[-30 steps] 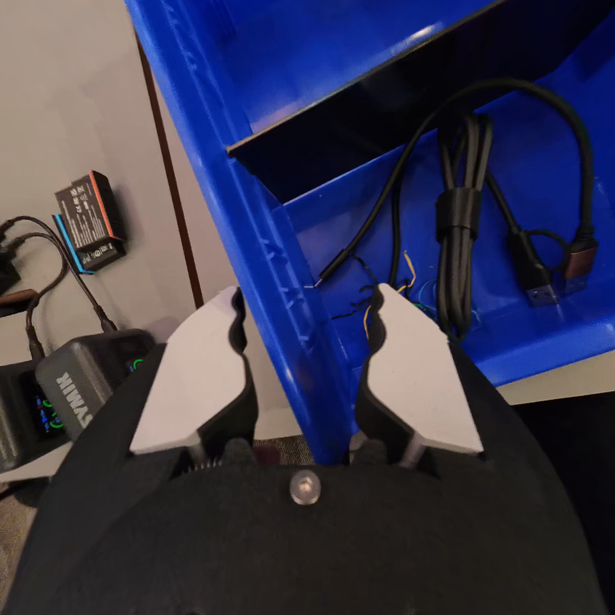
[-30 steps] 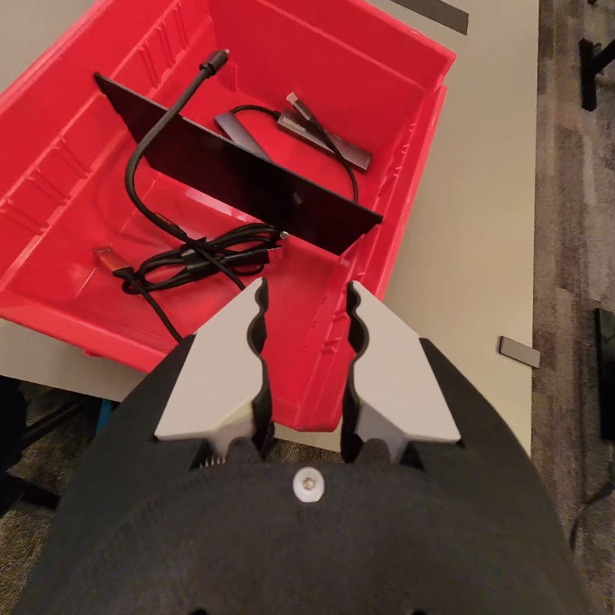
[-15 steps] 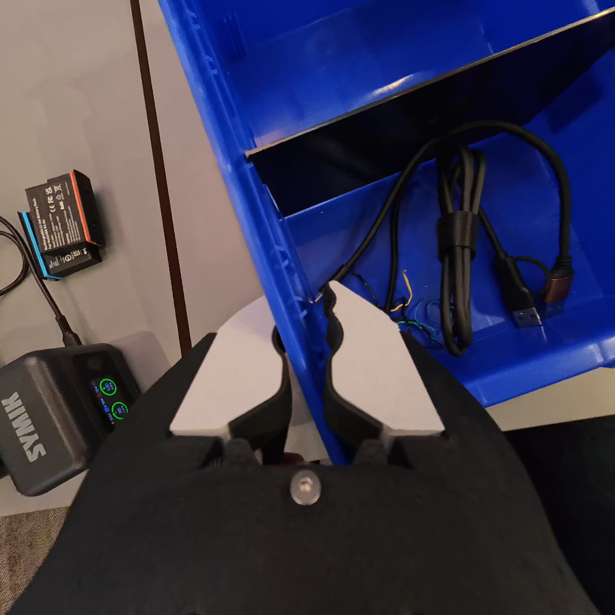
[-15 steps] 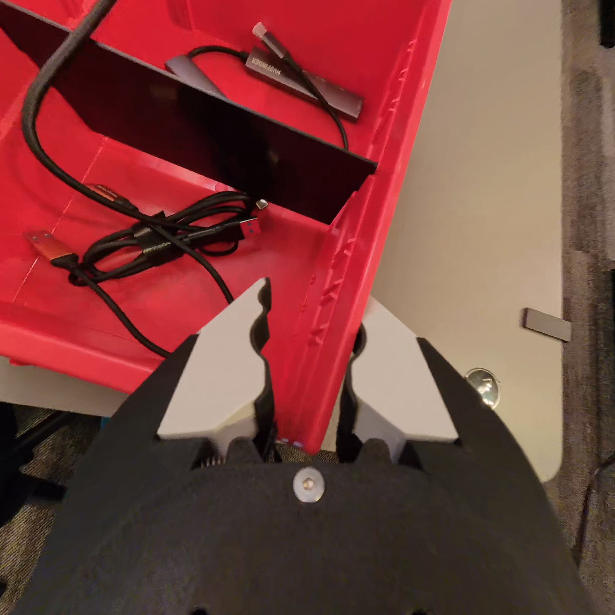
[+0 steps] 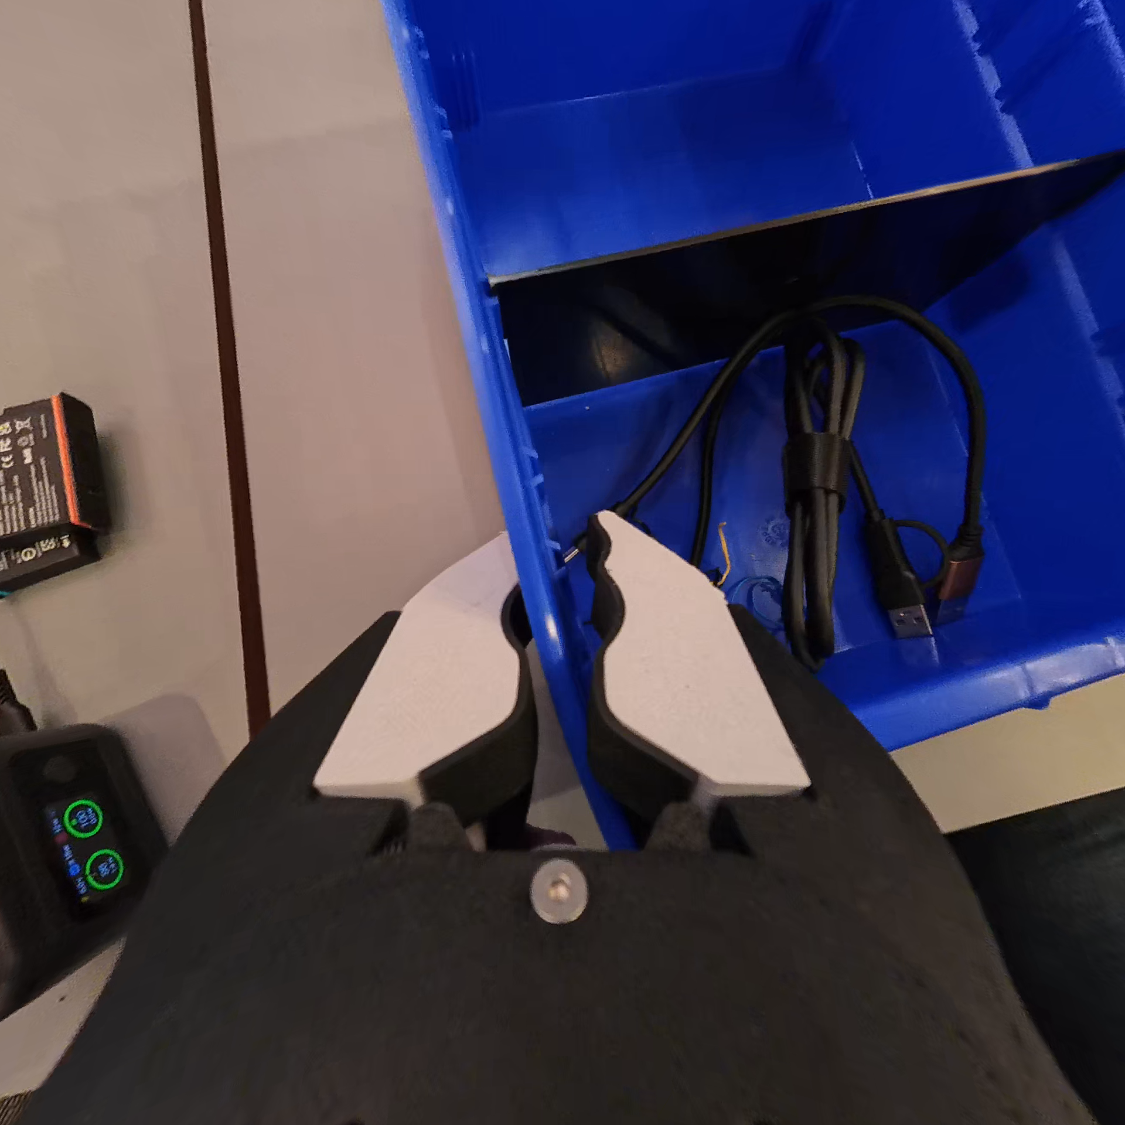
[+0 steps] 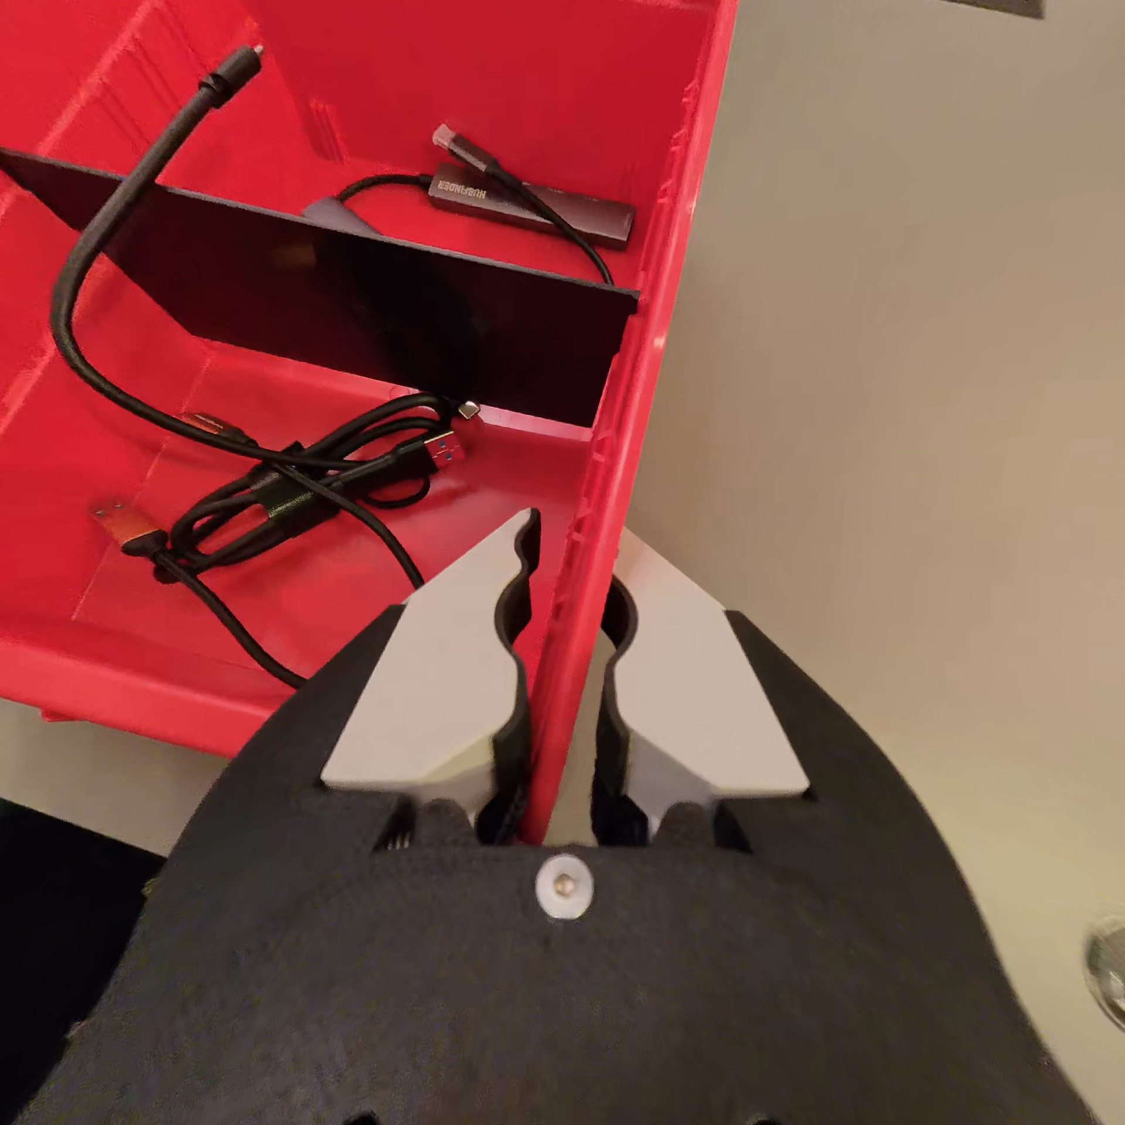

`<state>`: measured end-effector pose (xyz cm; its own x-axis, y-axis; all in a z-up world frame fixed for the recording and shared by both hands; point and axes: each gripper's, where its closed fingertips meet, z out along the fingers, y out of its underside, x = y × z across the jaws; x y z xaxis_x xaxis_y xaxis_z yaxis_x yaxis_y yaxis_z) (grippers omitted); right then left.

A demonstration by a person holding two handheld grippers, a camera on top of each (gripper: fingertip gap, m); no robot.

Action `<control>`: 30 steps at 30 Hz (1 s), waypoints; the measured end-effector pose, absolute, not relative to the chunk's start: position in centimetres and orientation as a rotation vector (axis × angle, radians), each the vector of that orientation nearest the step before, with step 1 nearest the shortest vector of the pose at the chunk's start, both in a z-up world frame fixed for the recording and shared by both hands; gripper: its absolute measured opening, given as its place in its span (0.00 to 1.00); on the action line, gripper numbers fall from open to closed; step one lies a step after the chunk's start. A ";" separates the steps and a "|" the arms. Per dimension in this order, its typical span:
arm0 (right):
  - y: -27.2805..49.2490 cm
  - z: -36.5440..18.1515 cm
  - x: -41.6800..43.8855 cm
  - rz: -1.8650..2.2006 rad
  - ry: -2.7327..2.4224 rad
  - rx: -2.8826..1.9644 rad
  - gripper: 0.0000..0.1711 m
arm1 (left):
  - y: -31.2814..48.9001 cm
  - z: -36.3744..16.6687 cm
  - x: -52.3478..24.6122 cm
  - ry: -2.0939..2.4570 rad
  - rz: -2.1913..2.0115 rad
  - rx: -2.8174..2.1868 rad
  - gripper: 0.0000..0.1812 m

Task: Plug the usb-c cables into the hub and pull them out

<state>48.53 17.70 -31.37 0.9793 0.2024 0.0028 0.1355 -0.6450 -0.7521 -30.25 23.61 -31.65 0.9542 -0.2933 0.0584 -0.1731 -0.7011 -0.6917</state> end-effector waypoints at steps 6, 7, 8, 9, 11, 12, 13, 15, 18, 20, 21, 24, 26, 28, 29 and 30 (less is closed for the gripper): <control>20.5 -31.3 41.8 0.204 -0.351 -2.249 0.11 | 24.2 -30.5 -29.2 0.299 -0.265 -2.290 0.08; 20.9 -31.3 40.5 0.225 -0.372 -2.244 0.12 | 24.4 -30.2 -29.1 0.293 -0.274 -2.268 0.08; 21.3 -31.3 39.3 0.241 -0.394 -2.240 0.12 | 24.6 -29.9 -28.9 0.281 -0.286 -2.251 0.08; 21.8 -31.3 38.0 0.249 -0.420 -2.235 0.13 | 24.7 -29.5 -28.7 0.269 -0.306 -2.233 0.08; 22.5 -31.3 35.4 0.264 -0.478 -2.226 0.14 | 24.9 -28.7 -28.3 0.244 -0.339 -2.195 0.08; 22.8 -31.3 33.9 0.283 -0.502 -2.220 0.16 | 25.0 -28.2 -28.2 0.234 -0.356 -2.177 0.08; 23.1 -31.2 32.3 0.317 -0.522 -2.214 0.19 | 25.0 -27.7 -28.1 0.228 -0.370 -2.161 0.08; 23.5 -31.2 29.1 0.379 -0.560 -2.199 0.24 | 25.0 -26.8 -27.9 0.221 -0.389 -2.131 0.08; 23.9 -31.1 25.0 0.440 -0.630 -2.184 0.29 | 24.8 -25.8 -27.9 0.222 -0.387 -2.105 0.08; 24.1 -31.1 22.5 0.472 -0.673 -2.176 0.32 | 24.7 -25.4 -28.1 0.216 -0.383 -2.096 0.08; 24.1 -31.1 21.2 0.488 -0.696 -2.171 0.35 | 24.6 -25.2 -28.2 0.214 -0.383 -2.094 0.08; 23.8 -31.1 17.1 0.529 -0.781 -2.162 0.50 | 24.5 -24.6 -28.6 0.197 -0.389 -2.077 0.08; 23.5 -31.1 14.6 0.548 -0.839 -2.152 0.53 | 24.5 -23.8 -28.9 0.176 -0.401 -2.056 0.08; 23.2 -31.0 11.9 0.609 -0.878 -2.141 0.54 | 24.3 -22.8 -29.3 0.163 -0.397 -2.032 0.08; 22.9 -31.0 10.6 0.634 -0.903 -2.133 0.55 | 24.1 -22.2 -29.5 0.154 -0.402 -2.018 0.08; 22.7 -30.9 9.4 0.658 -0.932 -2.127 0.55 | 24.0 -21.7 -29.8 0.149 -0.400 -2.003 0.08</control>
